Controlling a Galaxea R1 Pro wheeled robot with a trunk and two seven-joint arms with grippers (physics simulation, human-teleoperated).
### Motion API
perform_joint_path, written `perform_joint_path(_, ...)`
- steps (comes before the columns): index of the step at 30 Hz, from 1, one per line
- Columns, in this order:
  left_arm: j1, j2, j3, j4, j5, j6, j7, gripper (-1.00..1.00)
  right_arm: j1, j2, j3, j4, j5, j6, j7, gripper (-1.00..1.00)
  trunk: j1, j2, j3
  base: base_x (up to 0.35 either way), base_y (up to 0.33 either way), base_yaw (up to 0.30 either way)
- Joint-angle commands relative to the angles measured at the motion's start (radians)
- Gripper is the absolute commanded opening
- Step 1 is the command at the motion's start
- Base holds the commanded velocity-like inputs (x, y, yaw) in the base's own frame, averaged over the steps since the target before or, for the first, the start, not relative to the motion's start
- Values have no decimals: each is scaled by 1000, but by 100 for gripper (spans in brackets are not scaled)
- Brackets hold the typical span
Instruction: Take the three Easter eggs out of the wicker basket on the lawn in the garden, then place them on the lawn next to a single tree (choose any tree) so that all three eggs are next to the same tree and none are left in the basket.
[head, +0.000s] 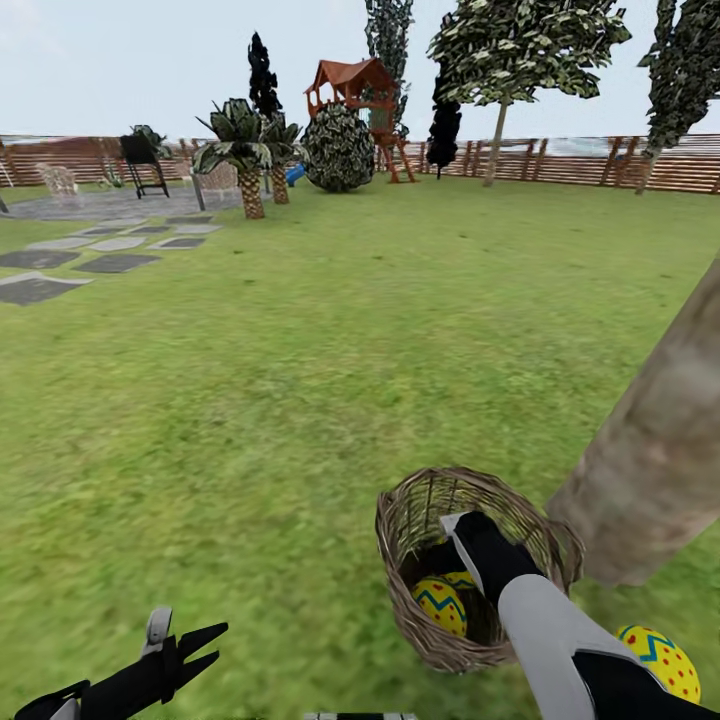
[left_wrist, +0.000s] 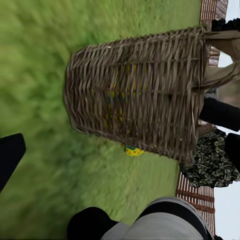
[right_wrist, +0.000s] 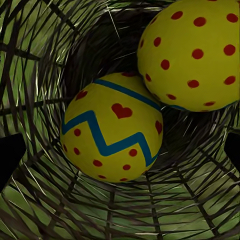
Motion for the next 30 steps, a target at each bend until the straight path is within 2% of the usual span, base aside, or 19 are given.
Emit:
perform_joint_path(1, -1, 1, -6, 0, 9, 10, -2, 100, 0, 1, -7, -2, 11, 4, 7, 100, 0, -1, -5, 0, 0, 0)
perform_joint_path(30, -1, 1, -6, 0, 9, 10, -2, 100, 0, -4, -9, -5, 12, -54, 8, 100, 13, -7, -117, 0, 0, 0)
